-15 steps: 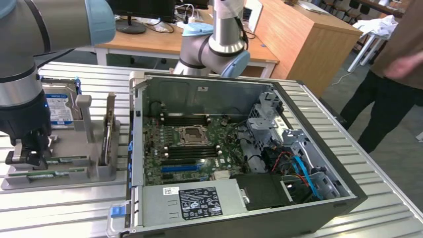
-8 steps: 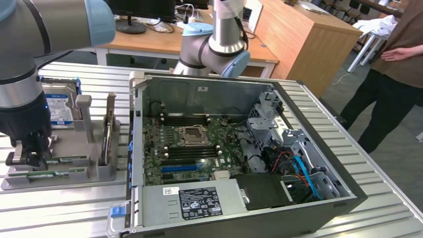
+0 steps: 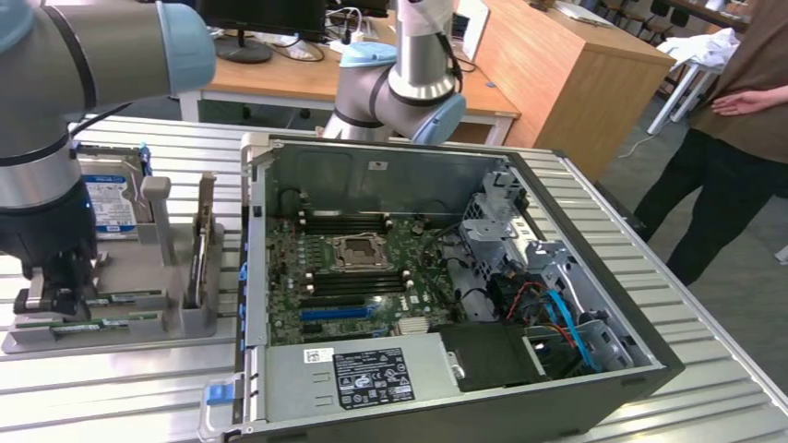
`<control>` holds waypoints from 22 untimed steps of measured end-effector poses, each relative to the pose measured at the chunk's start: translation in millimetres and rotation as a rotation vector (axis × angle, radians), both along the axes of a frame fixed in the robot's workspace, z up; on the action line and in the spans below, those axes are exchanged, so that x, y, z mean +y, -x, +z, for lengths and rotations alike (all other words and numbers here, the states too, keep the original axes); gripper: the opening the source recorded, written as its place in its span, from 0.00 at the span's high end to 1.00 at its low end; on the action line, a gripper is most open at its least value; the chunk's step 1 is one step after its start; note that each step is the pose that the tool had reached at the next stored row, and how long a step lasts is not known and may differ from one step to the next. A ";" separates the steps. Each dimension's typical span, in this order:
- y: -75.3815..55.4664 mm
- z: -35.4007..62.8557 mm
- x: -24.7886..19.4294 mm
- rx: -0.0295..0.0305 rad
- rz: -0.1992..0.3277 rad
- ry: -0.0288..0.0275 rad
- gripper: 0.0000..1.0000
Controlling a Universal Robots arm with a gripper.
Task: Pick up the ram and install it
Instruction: 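Pick up the ram and move it above insertion slot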
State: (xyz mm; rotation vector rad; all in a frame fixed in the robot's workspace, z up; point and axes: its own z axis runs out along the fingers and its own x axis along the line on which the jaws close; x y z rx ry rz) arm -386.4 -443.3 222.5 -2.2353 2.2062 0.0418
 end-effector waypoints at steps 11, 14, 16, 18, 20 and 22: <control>0.0 -9.7 -0.2 0.0000 0.000 0.0000 0.65; 0.0 -12.5 -0.3 0.0000 0.000 -0.0001 0.65; 0.0 -14.2 -0.3 0.0000 0.000 0.0000 0.65; 0.0 -15.2 -0.3 0.0002 0.000 0.0001 0.65; 0.0 -15.2 -0.3 0.0002 0.000 0.0001 0.65; -0.1 -15.3 -0.3 0.0000 0.000 0.0000 0.65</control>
